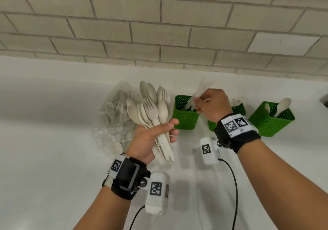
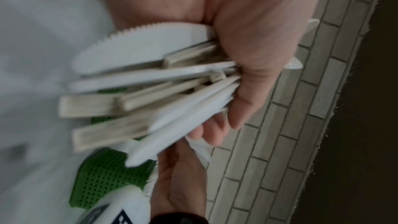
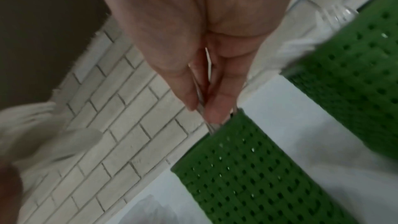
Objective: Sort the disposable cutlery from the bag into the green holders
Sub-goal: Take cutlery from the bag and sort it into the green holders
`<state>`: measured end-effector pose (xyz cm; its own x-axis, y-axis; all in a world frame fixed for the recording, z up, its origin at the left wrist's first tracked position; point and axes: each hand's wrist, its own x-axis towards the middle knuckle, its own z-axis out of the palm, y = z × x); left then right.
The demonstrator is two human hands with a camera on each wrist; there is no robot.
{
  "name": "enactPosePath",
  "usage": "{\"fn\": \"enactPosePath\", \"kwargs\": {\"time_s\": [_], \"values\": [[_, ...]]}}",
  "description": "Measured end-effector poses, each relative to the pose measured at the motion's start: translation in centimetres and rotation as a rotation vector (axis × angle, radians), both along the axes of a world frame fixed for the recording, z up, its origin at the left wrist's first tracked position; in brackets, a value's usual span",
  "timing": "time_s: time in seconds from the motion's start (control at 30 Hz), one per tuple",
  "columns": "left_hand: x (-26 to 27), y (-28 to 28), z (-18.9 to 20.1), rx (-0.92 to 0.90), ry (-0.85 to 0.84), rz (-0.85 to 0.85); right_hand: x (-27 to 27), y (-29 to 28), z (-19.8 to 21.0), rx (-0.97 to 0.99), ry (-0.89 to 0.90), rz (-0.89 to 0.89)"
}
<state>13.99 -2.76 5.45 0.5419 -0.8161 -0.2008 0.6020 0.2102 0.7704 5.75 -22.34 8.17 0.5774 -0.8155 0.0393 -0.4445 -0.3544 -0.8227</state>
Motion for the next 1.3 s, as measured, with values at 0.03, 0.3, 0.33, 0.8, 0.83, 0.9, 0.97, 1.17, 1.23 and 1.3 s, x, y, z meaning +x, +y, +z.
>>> {"fn": "enactPosePath", "kwargs": {"time_s": [0.03, 0.3, 0.33, 0.8, 0.83, 0.9, 0.97, 1.17, 1.23, 1.3], "values": [[0.0, 0.0, 0.1, -0.002, -0.012, -0.024, 0.2, -0.1, -0.6, 0.047, 0.047, 0.011], [-0.6, -0.6, 0.2, -0.02, -0.066, -0.151, -3.6, 4.6, 2.3, -0.032, -0.229, -0.068], [-1.0, -1.0, 0.2, -0.014, -0.071, -0.164, -4.5, 5.5, 2.9, -0.019, -0.272, -0.014], [-11.1, -7.2, -0.4, 0.047, -0.26, -0.162, -14.3, 3.0, 0.7, 0.138, -0.2, 0.063], [-11.8, -7.6, -0.4, 0.048, -0.274, -0.15, -14.8, 2.7, 0.5, 0.126, -0.187, 0.068], [-13.1, -8.1, -0.5, 0.041, -0.277, -0.123, -15.6, 2.0, 0.0, 0.144, -0.214, 0.077], [-14.2, -8.3, -0.8, 0.057, -0.241, -0.082, -16.6, 1.0, -0.3, 0.163, -0.255, 0.067], [-16.1, -8.8, -1.6, 0.14, -0.149, -0.008, -18.2, -0.7, -0.7, 0.309, -0.308, 0.114], [-16.1, -9.0, -1.6, 0.135, -0.155, 0.004, -18.5, -1.3, -0.7, 0.356, -0.332, 0.119], [-15.9, -9.1, -1.4, 0.109, -0.163, 0.022, -18.5, -1.9, -0.7, 0.382, -0.364, 0.114]]}}
